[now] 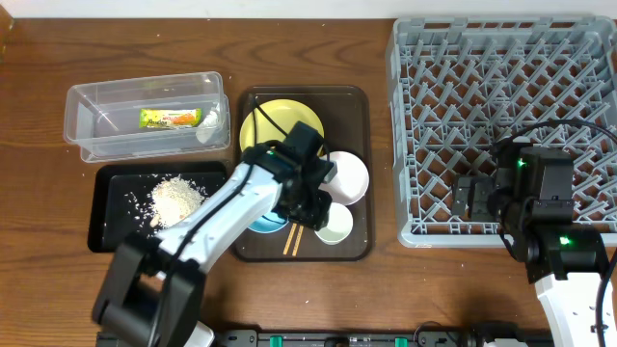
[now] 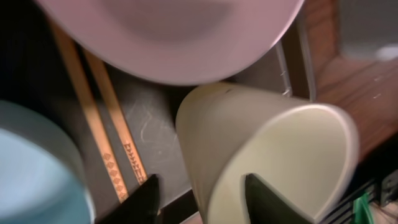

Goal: Sort waste into correct bins and load items into the dishwasher rack
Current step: 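Grasp the white cup with the left gripper and lift it, then hand the white cup from the left gripper to the right gripper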

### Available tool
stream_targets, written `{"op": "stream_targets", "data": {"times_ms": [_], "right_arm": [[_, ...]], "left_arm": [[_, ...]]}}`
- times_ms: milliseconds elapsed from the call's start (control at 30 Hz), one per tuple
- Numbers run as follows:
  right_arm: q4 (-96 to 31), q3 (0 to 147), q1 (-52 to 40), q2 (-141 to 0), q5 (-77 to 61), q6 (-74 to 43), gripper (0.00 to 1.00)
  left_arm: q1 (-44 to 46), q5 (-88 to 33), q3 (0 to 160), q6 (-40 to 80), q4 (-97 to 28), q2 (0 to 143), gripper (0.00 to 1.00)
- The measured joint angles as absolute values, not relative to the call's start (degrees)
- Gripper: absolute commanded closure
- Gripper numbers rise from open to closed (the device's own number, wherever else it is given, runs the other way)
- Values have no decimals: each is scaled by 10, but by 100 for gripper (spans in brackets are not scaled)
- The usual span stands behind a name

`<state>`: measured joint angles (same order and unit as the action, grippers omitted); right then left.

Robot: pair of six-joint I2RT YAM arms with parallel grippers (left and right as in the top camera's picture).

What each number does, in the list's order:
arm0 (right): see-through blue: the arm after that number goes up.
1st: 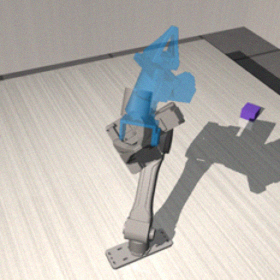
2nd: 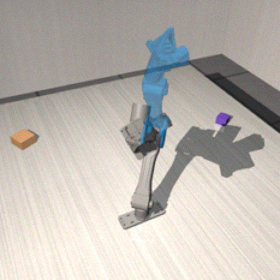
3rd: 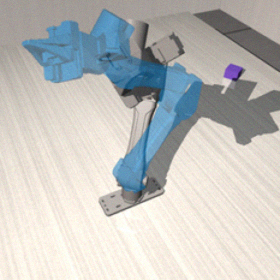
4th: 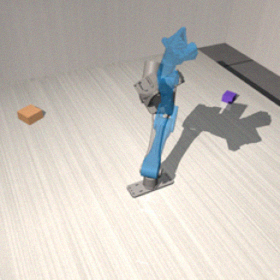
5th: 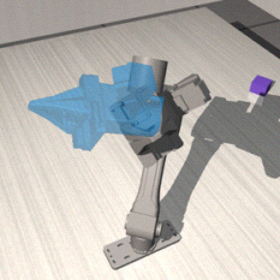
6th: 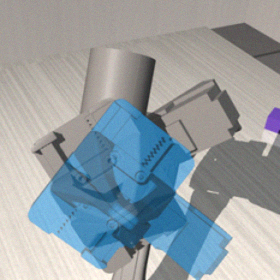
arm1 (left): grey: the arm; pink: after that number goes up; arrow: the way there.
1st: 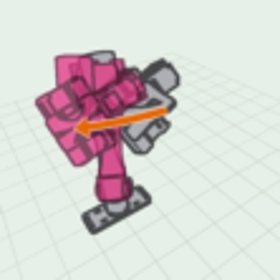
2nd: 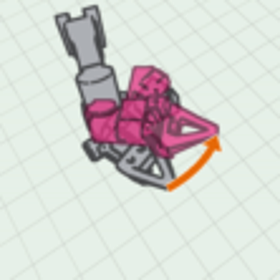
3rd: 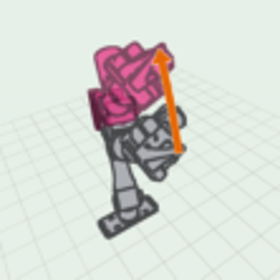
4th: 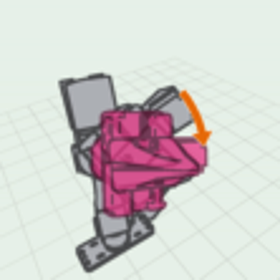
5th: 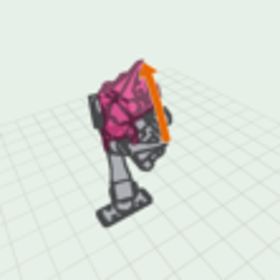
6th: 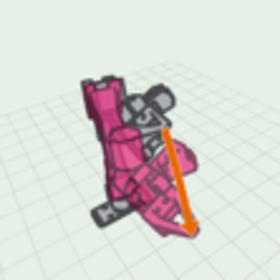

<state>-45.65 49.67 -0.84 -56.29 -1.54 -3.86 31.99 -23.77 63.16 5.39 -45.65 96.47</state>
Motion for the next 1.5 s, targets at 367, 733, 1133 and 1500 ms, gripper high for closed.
{"op": "stream_targets", "data": {"times_ms": [367, 733, 1133, 1500], "right_arm": [[-454, 497, -8, -563, -15, -39, 1], [-343, 498, -8, -580, -139, -41, 1], [-206, 499, -46, -738, -546, -6, 1], [16, 500, -94, -839, -708, 4, 4]], "left_arm": [[290, -261, 631, 53, -483, 928, 94], [89, -481, 639, 140, -301, 832, 94], [93, -764, 639, 361, -114, 974, 94], [125, -864, 639, 390, -95, 996, 94]]}}
